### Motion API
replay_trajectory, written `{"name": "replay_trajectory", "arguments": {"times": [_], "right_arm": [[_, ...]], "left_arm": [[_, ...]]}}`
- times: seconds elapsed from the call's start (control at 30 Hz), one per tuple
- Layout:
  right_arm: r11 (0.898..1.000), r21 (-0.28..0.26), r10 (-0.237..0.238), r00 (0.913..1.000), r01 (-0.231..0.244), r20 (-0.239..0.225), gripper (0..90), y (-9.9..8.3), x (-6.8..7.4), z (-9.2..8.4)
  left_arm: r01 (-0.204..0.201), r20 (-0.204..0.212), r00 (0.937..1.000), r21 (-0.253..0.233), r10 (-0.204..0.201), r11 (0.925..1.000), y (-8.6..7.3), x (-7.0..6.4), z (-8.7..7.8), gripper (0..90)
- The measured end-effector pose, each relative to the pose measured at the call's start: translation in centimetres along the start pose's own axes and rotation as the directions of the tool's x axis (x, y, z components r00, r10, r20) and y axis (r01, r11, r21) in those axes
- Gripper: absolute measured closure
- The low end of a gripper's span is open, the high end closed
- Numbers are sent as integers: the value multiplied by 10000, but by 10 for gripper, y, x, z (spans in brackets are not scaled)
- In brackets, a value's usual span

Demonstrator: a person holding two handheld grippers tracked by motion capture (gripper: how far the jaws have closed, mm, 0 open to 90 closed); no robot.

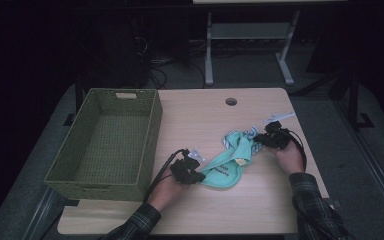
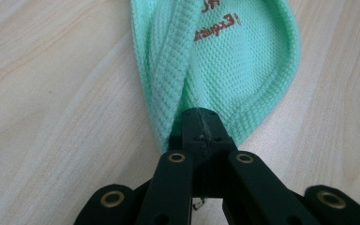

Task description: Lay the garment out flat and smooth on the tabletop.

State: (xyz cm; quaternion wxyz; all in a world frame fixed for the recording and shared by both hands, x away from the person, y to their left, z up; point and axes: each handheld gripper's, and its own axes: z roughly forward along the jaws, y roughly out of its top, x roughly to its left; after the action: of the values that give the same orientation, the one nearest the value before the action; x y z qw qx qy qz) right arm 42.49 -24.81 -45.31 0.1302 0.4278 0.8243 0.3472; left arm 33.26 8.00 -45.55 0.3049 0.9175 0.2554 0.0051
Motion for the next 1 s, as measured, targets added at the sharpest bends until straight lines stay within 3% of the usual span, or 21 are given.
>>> {"name": "replay_trajectory", "arguments": {"times": [0.17,0.33,0.6,0.77,1.0], "right_arm": [[9996,-229,156,9998,-160,-155,781,0,-2,-5],[9987,-498,142,9999,-145,-67,740,6,-4,-22],[9951,-966,219,9997,-225,-74,738,17,-7,-46],[9931,-1172,-47,9999,27,-167,738,30,0,-54],[9939,-1057,-361,9979,302,-544,740,47,14,-49]], "left_arm": [[-121,23,9999,129,121,9998,1,2,-1,898],[-32,9,10000,37,32,10000,1,1,0,898],[147,103,9998,-14,-147,9999,1,1,0,898],[134,76,9999,12,-134,9999,1,1,0,898],[278,125,9995,-101,-277,9996,1,1,1,898]]}}
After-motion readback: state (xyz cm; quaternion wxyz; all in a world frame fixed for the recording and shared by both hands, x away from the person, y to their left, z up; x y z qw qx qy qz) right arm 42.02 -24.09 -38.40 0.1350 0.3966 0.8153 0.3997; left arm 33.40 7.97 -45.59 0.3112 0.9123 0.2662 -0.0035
